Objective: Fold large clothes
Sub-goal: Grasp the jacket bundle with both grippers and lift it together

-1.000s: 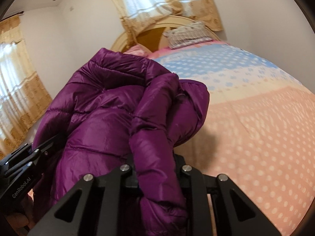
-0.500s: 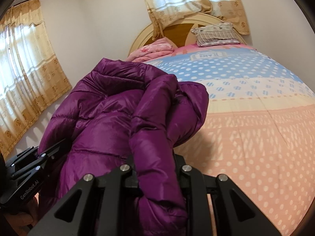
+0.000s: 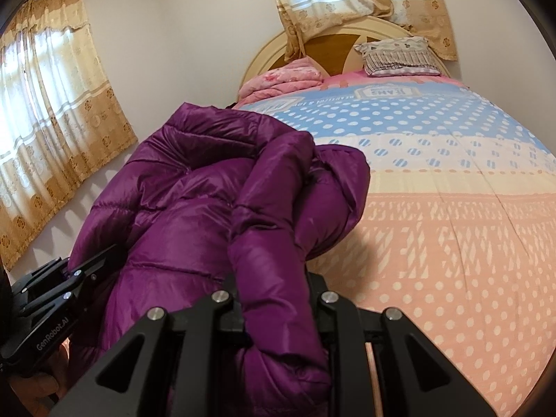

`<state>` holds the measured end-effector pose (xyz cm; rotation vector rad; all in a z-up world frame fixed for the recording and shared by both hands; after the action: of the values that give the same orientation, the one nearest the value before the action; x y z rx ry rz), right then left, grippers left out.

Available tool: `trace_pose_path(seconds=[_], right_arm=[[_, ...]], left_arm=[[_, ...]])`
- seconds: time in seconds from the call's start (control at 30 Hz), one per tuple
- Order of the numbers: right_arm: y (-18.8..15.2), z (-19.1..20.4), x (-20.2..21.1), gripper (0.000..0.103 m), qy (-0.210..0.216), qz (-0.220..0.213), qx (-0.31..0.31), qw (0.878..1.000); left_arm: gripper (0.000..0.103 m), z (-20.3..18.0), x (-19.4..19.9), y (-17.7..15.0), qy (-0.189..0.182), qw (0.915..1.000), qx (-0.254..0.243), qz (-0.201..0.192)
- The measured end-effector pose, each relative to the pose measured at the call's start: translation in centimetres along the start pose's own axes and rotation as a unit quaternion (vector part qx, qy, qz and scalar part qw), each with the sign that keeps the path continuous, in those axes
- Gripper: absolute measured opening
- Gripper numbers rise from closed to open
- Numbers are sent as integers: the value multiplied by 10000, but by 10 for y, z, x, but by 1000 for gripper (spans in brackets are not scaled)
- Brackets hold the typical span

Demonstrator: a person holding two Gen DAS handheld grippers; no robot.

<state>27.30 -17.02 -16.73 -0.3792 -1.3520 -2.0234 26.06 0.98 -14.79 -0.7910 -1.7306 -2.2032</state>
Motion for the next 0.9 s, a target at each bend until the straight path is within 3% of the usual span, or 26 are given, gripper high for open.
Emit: trace_pose_path(seconds=[0.63,0.9], right_arm=[[-16,7,-29,22,-54,323,71,9994],[-26,5,-39,22,-104,466,75,9988]], left_arm=[[20,5,-35,-10,64,9995,168,250],[33,7,-52,-25,171,9988,222,411]])
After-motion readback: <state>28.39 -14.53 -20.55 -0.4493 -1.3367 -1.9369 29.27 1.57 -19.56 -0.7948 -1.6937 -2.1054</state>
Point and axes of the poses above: each gripper's, at about its wrist camera, not at the fingertips, and x roughly against the way its jaws point, z to its left, y to its top, the point moved 7 cm from there along -x, roughly the way its jaws point, and after that the axes turned 11 degrees about -x, right-handed, at the moved point
